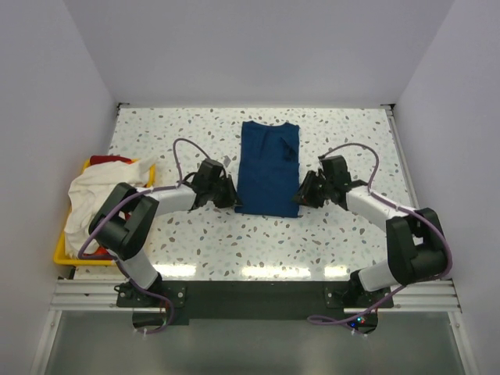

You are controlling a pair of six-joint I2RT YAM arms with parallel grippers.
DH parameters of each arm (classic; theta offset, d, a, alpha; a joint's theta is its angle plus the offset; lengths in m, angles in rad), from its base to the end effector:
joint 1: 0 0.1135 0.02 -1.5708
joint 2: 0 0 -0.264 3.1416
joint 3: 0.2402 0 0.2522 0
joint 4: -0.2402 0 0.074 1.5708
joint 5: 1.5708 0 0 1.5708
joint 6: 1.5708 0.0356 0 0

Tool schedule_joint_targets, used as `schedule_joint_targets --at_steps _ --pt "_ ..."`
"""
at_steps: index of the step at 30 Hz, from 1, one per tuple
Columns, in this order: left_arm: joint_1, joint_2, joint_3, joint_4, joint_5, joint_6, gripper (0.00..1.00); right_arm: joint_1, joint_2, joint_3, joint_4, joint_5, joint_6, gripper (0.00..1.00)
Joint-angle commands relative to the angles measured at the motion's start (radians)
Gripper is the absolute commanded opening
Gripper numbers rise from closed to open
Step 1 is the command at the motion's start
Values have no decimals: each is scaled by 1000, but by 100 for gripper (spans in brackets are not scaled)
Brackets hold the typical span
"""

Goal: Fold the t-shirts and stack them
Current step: Fold the tshirt

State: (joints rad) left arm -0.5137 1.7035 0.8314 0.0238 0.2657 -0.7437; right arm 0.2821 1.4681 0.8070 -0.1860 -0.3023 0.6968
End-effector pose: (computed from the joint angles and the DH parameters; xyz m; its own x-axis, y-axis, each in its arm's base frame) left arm 0.2829 -0.1703 0.1449 -0.9042 -0.2399 -0.3533 0.0180 0.8053 -0.5927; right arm 0.2800 0.0922 0.1921 -0.8440 0.3933 -0.3646 0.1129 0.7950 0.5960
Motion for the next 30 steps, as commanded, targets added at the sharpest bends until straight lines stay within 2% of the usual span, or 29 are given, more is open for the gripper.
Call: schedule_joint_targets --at_steps 1,5,15,19,25,30 --pt "-5 -4 -26 82 18 -16 10 9 -69 -87 83 -41 38 31" --pt "-9 2 -52 87 9 -11 9 9 -63 -169 82 -18 18 31" --pt "-14 -1 -86 70 -11 1 6 11 -32 -200 34 26 -23 26" --pt "-14 -7 -81 59 -17 7 6 11 -78 -206 22 22 -22 26" --pt "-14 -19 -64 36 -25 23 6 22 -163 -158 14 -6 18 28" --pt "-14 -13 -61 31 -28 30 6 100 -75 -65 63 25 44 27"
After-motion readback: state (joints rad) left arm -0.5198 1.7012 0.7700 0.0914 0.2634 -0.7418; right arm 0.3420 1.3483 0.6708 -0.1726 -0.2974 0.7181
